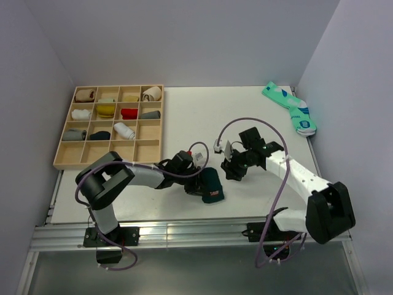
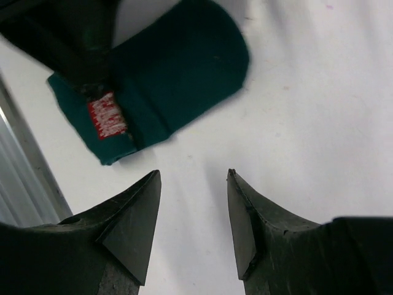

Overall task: Roll the socks
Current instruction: Roll the sock at the center of the board.

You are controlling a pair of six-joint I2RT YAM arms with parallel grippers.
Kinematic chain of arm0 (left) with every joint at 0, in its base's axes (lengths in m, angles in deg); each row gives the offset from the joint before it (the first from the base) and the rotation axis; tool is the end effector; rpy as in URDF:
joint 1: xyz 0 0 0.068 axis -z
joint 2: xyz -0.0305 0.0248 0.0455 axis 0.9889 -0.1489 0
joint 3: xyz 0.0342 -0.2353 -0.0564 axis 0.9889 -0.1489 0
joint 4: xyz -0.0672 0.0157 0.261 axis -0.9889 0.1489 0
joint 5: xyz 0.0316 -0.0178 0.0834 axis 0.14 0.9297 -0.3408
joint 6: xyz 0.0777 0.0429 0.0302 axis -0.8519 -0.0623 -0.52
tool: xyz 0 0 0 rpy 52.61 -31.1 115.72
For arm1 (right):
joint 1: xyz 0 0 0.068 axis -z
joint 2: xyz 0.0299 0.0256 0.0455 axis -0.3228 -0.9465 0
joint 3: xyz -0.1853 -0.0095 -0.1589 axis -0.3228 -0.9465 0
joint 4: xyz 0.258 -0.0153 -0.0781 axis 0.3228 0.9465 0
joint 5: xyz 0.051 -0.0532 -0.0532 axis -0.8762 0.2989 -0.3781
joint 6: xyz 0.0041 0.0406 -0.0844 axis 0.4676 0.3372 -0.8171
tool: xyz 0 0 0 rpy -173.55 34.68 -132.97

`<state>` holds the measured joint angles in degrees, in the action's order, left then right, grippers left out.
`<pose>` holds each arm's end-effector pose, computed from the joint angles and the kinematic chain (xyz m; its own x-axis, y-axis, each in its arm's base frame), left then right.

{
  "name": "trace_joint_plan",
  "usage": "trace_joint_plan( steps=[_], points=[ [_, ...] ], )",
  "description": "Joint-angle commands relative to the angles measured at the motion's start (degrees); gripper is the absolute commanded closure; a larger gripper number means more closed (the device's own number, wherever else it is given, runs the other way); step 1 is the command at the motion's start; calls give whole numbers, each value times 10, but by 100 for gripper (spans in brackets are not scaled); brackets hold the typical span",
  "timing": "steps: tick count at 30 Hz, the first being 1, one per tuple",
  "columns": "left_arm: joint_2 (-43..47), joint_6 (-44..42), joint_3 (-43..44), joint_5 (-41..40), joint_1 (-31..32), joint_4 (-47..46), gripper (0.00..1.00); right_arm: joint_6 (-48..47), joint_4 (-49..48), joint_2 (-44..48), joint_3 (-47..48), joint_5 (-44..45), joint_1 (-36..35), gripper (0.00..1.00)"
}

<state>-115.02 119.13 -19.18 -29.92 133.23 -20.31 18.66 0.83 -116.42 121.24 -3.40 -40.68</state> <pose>0.1908 -0.3035 0.0541 -0.9930 0.0289 -0.1149 0.1079 0.6208 -0.7765 0.2377 0.1428 0.1505 -0.3034 -0.7073 -0.6385 -0.9401 0.3316 0.0794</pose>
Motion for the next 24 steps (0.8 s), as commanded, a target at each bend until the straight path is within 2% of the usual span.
trace_joint_plan(
  steps=[1,9,24],
  points=[
    [-34,13,8,76,-18,69,100,-49,-44,54,-49,9,-39,45],
    [-70,14,50,107,-41,96,100,-101,-64,131,-130,20,-148,44],
    [-105,21,61,136,-56,74,100,-80,-114,102,-153,68,-261,43]
  ],
)
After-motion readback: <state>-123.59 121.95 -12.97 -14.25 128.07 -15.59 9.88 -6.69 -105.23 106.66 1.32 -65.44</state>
